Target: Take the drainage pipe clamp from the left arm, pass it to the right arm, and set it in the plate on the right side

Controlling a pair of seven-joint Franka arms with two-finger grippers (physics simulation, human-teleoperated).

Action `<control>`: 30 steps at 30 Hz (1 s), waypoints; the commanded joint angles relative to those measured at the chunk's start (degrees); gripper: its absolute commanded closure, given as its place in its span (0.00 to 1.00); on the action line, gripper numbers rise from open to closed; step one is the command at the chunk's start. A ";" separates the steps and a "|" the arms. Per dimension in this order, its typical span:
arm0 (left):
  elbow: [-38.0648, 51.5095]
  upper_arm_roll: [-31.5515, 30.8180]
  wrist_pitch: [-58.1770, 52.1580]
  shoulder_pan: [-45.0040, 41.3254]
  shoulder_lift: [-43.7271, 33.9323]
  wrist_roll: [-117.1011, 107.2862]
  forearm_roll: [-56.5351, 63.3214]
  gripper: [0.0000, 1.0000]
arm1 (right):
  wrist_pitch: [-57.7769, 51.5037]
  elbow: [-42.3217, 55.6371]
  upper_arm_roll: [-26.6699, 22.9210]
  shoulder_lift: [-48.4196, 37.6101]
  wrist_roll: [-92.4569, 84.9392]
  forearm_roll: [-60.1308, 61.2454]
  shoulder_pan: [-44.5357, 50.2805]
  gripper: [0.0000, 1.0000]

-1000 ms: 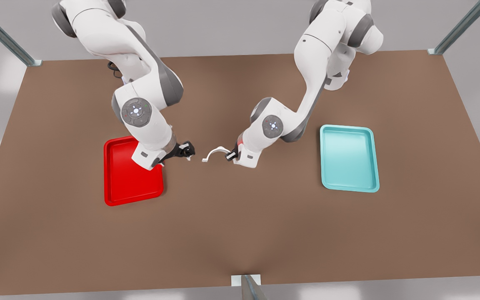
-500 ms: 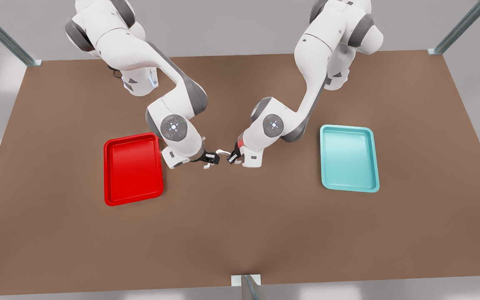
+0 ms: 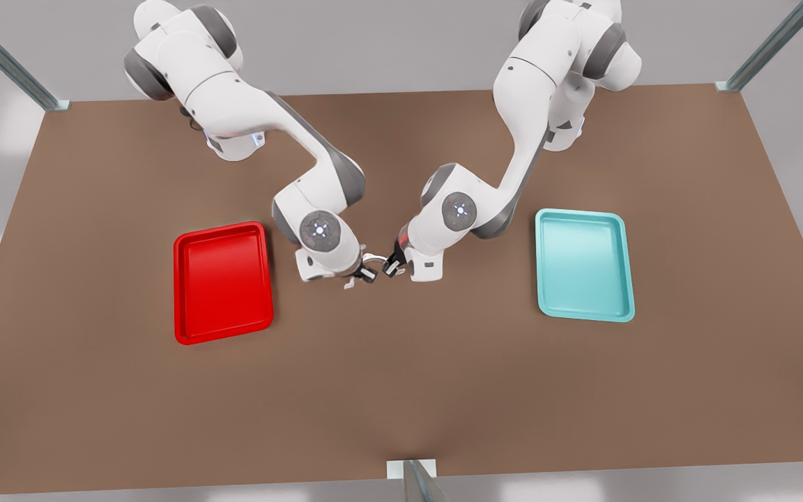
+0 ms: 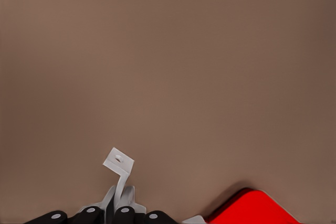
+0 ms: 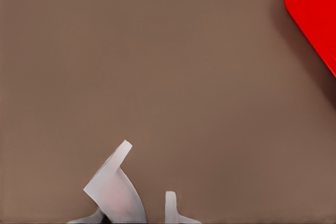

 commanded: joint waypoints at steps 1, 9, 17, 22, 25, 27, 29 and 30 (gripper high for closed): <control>0.03 0.00 0.11 0.00 -0.07 -4.00 -0.05 0.79 | 0.54 0.03 0.04 -0.07 12.54 -0.13 0.59 0.59; 0.20 0.17 0.02 0.26 -0.25 -3.30 1.35 0.00 | 0.36 0.29 -0.05 -0.16 13.33 -0.92 0.15 0.79; 5.56 0.35 -29.85 16.77 -5.69 10.65 3.38 0.00 | -1.48 -8.49 -0.05 -5.51 0.16 -4.52 -8.81 0.79; 8.99 0.70 -39.01 34.72 -6.13 63.22 19.19 0.00 | 5.63 -24.93 2.41 -12.02 -22.51 -4.61 -25.85 0.79; 6.27 0.52 -38.65 36.74 -17.73 73.87 24.82 0.00 | 7.31 -28.45 7.95 -11.93 -37.64 -4.52 -40.19 0.79; 6.80 -2.02 -40.94 36.48 -18.53 73.87 29.91 0.00 | 8.27 -29.68 7.95 -11.41 -45.73 -4.35 -44.85 0.79; 6.88 -1.85 -40.59 37.00 -18.44 81.78 31.15 0.00 | 9.85 -31.79 7.95 -10.53 -48.63 -4.35 -46.34 0.79; 6.97 -1.85 -40.24 37.00 -18.44 81.78 31.15 0.00 | 11.43 -33.46 7.95 -10.44 -48.90 -4.35 -46.52 0.79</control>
